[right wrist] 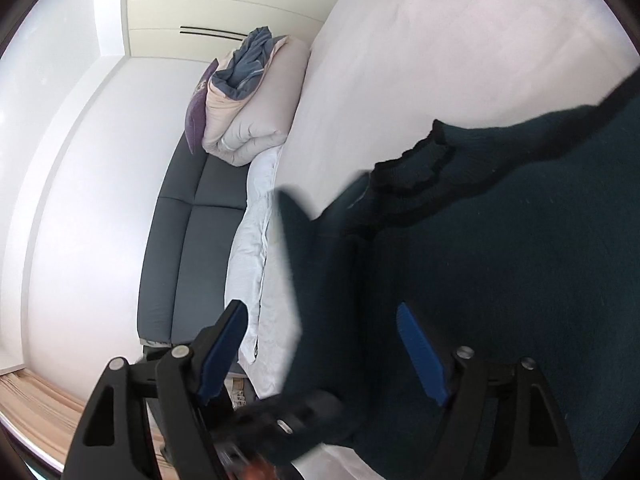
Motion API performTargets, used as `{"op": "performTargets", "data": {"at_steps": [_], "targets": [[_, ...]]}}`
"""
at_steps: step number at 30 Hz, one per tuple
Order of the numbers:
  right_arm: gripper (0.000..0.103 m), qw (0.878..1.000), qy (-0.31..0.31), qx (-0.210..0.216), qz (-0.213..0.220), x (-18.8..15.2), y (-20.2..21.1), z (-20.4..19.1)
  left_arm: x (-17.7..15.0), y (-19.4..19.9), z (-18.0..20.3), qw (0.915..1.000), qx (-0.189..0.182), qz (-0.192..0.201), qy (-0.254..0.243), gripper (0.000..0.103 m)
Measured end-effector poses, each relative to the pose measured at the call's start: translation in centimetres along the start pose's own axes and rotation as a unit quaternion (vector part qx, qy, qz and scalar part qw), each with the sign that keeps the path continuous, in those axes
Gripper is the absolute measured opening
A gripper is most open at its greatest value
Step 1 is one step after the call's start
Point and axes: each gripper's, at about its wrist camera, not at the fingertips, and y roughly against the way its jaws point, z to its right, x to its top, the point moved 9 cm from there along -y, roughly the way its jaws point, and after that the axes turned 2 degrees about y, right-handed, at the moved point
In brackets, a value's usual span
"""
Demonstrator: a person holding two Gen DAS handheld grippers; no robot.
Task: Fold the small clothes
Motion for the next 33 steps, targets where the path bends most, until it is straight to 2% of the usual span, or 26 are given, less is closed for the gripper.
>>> {"op": "performTargets", "data": {"at_steps": [4,8,10,11,13,15,17,20,21,26,29,33], "targets": [[0.08,1.0,-0.004,-0.028,-0.013,0.6,-0.7,1.1,-1.1,-1.9,1.3,0.9997,0.014,-0.012,-0.014,0.013],[0.067,0.999,0.02,-0.038,-0.016,1.0,-0.9,0.9,-1.9,-1.9,1.5,0.9994,0.024,-0.01,-0.02,0.013],[0.05,0.998,0.029,-0.057,-0.018,1.2,-1.1,1.2,-1.9,-1.9,1.5,0.9994,0.027,-0.008,-0.021,0.013],[0.045,0.998,0.029,-0.062,-0.017,1.4,-1.1,1.4,-2.0,-1.8,1.7,0.9993,0.028,-0.006,-0.023,0.013],[0.023,0.997,0.03,-0.074,-0.01,1.8,-0.9,1.8,-2.8,-1.4,2.5,0.9992,0.031,-0.003,-0.027,0.013],[0.018,0.996,0.043,-0.083,-0.005,1.9,-0.4,1.8,-3.2,-0.9,2.8,0.999,0.031,-0.002,-0.031,0.013],[0.017,0.992,0.069,-0.106,-0.002,2.0,0.3,1.8,-3.4,-1.0,3.5,0.9991,0.027,-0.003,-0.033,0.013],[0.016,0.988,0.094,-0.119,0.011,2.5,1.9,1.6,-3.5,-1.4,4.9,0.999,0.02,-0.003,-0.041,0.013],[0.016,0.988,0.095,-0.121,0.016,2.8,2.5,1.7,-3.4,-0.9,4.5,0.9989,0.016,-0.004,-0.043,0.013],[0.015,0.986,0.094,-0.134,0.042,4.2,6.5,3.2,-3.8,-1.4,7.8,0.9978,-0.002,-0.015,-0.065,0.013],[0.015,0.984,0.094,-0.145,0.05,4.5,8.9,4.1,-4.5,-2.8,10.6,0.9966,-0.012,-0.028,-0.077,0.013],[0.015,0.981,0.089,-0.161,0.056,4.8,11.6,5.7,-4.9,-4.6,12.0,0.9953,-0.013,-0.042,-0.086,0.013]]}}
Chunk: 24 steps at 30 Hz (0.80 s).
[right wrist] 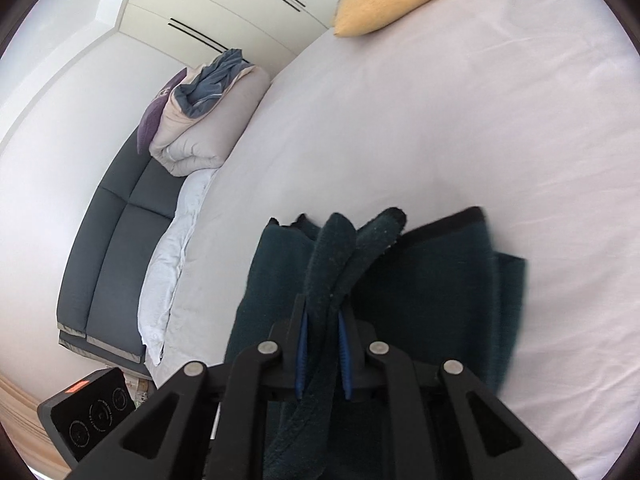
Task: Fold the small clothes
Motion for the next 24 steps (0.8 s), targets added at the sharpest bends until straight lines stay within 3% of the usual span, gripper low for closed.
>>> {"op": "performTargets", "data": {"at_steps": [10,16,17,20,21,22,24], "targets": [[0.015,1.0,-0.021,-0.016,0.012,-0.2,2.8,3.8,2.7,-2.3,1.8,0.9998,0.001,-0.018,-0.008,0.013],[0.015,0.999,-0.034,-0.029,0.006,-0.3,2.5,5.1,2.6,-3.5,1.2,0.9996,0.009,-0.024,0.007,0.013],[0.015,0.999,-0.04,-0.032,0.005,-0.4,2.4,5.4,2.0,-4.1,2.6,0.9996,0.008,-0.023,0.01,0.013],[0.016,0.997,-0.071,-0.028,-0.002,-1.2,2.0,7.0,1.2,-3.9,2.4,0.9994,-0.007,-0.022,0.028,0.024],[0.018,0.996,-0.084,-0.017,-0.001,-1.5,2.1,7.3,0.9,-3.5,2.3,0.9989,-0.02,-0.027,0.032,0.03],[0.02,0.996,-0.094,-0.006,0.0,-1.7,2.3,7.3,0.5,-2.6,2.2,0.9982,-0.035,-0.035,0.033,0.043],[0.031,0.996,-0.092,-0.003,-0.002,-2.2,2.8,6.8,0.1,-0.6,1.6,0.9971,-0.053,-0.035,0.042,0.059]]}}
